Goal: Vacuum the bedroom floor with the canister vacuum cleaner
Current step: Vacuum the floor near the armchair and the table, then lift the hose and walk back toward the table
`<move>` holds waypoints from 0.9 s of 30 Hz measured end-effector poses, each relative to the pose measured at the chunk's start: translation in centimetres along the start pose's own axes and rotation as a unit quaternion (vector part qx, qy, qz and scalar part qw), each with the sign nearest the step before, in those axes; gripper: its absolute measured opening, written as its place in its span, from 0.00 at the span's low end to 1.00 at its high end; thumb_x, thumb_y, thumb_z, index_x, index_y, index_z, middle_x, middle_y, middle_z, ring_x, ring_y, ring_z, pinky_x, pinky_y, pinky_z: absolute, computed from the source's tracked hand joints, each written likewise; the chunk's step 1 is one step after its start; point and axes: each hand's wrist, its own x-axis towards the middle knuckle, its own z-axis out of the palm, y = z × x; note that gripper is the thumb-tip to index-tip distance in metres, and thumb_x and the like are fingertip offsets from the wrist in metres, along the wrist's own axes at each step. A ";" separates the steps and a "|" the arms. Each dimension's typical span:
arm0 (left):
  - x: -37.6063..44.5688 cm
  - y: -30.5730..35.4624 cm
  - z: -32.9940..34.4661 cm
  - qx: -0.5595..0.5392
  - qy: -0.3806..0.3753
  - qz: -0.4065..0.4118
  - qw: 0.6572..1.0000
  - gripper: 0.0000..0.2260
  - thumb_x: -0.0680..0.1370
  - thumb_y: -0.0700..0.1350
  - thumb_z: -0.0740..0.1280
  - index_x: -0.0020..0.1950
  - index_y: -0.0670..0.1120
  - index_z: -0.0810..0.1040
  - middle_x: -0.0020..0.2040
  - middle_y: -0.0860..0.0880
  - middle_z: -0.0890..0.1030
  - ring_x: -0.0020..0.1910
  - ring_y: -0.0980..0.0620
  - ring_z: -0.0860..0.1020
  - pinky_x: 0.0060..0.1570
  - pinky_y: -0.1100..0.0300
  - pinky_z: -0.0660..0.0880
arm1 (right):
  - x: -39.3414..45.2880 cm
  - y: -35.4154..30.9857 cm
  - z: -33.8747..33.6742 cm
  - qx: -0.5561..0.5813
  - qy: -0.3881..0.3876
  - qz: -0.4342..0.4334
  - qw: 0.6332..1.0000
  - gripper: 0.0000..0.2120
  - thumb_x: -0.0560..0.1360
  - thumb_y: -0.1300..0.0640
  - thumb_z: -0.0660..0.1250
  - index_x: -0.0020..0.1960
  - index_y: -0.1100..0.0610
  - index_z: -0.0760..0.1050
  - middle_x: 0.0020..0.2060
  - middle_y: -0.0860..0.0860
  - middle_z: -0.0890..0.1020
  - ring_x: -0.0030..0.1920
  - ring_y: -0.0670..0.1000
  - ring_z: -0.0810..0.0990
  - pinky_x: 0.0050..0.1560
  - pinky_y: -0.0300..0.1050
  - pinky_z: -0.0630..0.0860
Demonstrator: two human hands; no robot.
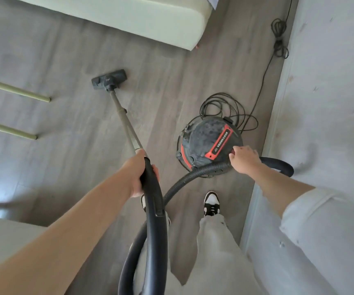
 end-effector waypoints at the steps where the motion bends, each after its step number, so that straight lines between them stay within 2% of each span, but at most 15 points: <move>1: 0.8 -0.5 1.3 -0.008 0.005 0.006 1.000 0.14 0.80 0.53 0.68 0.47 0.46 0.68 0.28 0.48 0.72 0.21 0.52 0.72 0.25 0.62 0.75 | 1.0 1.2 0.5 0.011 -0.016 0.002 1.000 0.19 0.82 0.51 0.51 0.67 0.60 0.67 0.62 0.62 0.75 0.61 0.62 0.74 0.61 0.55 0.70; 5: 2.7 -2.4 5.2 0.014 0.024 0.010 1.000 0.12 0.80 0.52 0.66 0.46 0.47 0.67 0.25 0.49 0.72 0.21 0.53 0.72 0.27 0.62 0.75 | 1.4 5.0 3.5 0.012 -0.069 -0.006 0.998 0.28 0.83 0.50 0.54 0.77 0.62 0.53 0.68 0.64 0.67 0.63 0.65 0.73 0.60 0.55 0.72; 7: 3.3 -3.1 6.1 0.008 0.030 0.008 0.999 0.12 0.80 0.53 0.66 0.46 0.47 0.68 0.25 0.49 0.72 0.21 0.53 0.72 0.26 0.62 0.75 | 0.7 5.8 5.2 -0.021 -0.089 -0.032 0.995 0.32 0.82 0.47 0.54 0.79 0.62 0.46 0.75 0.62 0.58 0.66 0.64 0.72 0.61 0.55 0.71; 9: 3.9 -3.7 6.9 0.004 0.036 0.011 0.999 0.13 0.80 0.54 0.66 0.46 0.47 0.68 0.25 0.49 0.73 0.21 0.52 0.73 0.26 0.61 0.75 | 0.4 6.5 6.6 -0.055 -0.099 -0.059 0.992 0.35 0.82 0.46 0.55 0.80 0.58 0.42 0.79 0.57 0.49 0.65 0.62 0.75 0.58 0.54 0.75; 11: 4.3 -3.9 7.5 0.008 0.037 0.013 0.999 0.13 0.81 0.54 0.65 0.45 0.47 0.68 0.26 0.49 0.73 0.21 0.52 0.72 0.26 0.61 0.75 | 0.8 6.9 7.6 -0.052 -0.098 -0.082 0.990 0.37 0.81 0.46 0.55 0.80 0.55 0.37 0.79 0.56 0.44 0.61 0.61 0.78 0.52 0.52 0.78; 13: 4.2 -4.0 7.9 0.008 0.036 0.013 0.999 0.13 0.81 0.55 0.65 0.46 0.47 0.68 0.27 0.49 0.73 0.22 0.53 0.72 0.26 0.62 0.75 | 1.7 7.0 8.1 -0.036 -0.109 -0.092 0.989 0.37 0.81 0.47 0.56 0.79 0.52 0.34 0.79 0.57 0.43 0.61 0.61 0.78 0.52 0.52 0.78; 17: 4.1 -4.1 8.3 -0.009 0.035 0.008 0.999 0.14 0.80 0.56 0.68 0.49 0.46 0.69 0.28 0.49 0.73 0.23 0.53 0.73 0.27 0.62 0.76 | 3.7 5.9 9.2 -0.001 -0.195 -0.060 0.979 0.40 0.81 0.53 0.57 0.78 0.47 0.30 0.78 0.59 0.38 0.62 0.62 0.76 0.50 0.50 0.77; 19: 4.1 -4.0 8.3 -0.012 0.035 0.008 0.999 0.15 0.80 0.56 0.68 0.51 0.46 0.69 0.29 0.49 0.73 0.23 0.53 0.73 0.26 0.62 0.76 | 4.0 5.2 9.5 0.008 -0.231 -0.027 0.973 0.41 0.80 0.57 0.57 0.77 0.46 0.28 0.78 0.60 0.36 0.67 0.64 0.72 0.55 0.52 0.77; 21: 3.8 -3.9 8.1 -0.015 0.029 0.010 0.999 0.16 0.80 0.57 0.68 0.52 0.46 0.70 0.29 0.49 0.74 0.22 0.53 0.73 0.25 0.62 0.76 | 3.9 4.8 9.4 0.009 -0.235 -0.011 0.972 0.41 0.79 0.56 0.57 0.78 0.47 0.29 0.78 0.60 0.38 0.70 0.65 0.68 0.62 0.56 0.75; 23: 3.4 -3.6 7.4 -0.024 0.024 0.011 0.999 0.16 0.80 0.58 0.68 0.53 0.46 0.71 0.30 0.49 0.74 0.22 0.53 0.73 0.25 0.62 0.76 | 3.1 4.4 8.7 0.017 -0.198 0.000 0.980 0.38 0.80 0.50 0.58 0.79 0.51 0.35 0.78 0.62 0.45 0.68 0.65 0.70 0.62 0.56 0.75; 25: 2.6 -3.1 6.8 -0.035 0.017 0.017 0.999 0.16 0.81 0.58 0.67 0.55 0.46 0.70 0.32 0.49 0.73 0.22 0.53 0.73 0.24 0.62 0.76 | 0.9 3.5 7.1 0.036 -0.139 -0.002 0.990 0.33 0.80 0.46 0.58 0.79 0.56 0.48 0.74 0.63 0.59 0.63 0.63 0.75 0.58 0.55 0.75; 27: 1.4 -2.1 6.4 -0.061 0.014 0.030 0.998 0.15 0.82 0.57 0.66 0.56 0.46 0.71 0.34 0.48 0.73 0.23 0.53 0.73 0.24 0.62 0.76 | -2.2 1.6 5.0 0.127 -0.144 -0.049 0.980 0.27 0.80 0.43 0.56 0.71 0.62 0.64 0.62 0.61 0.75 0.56 0.59 0.79 0.56 0.54 0.76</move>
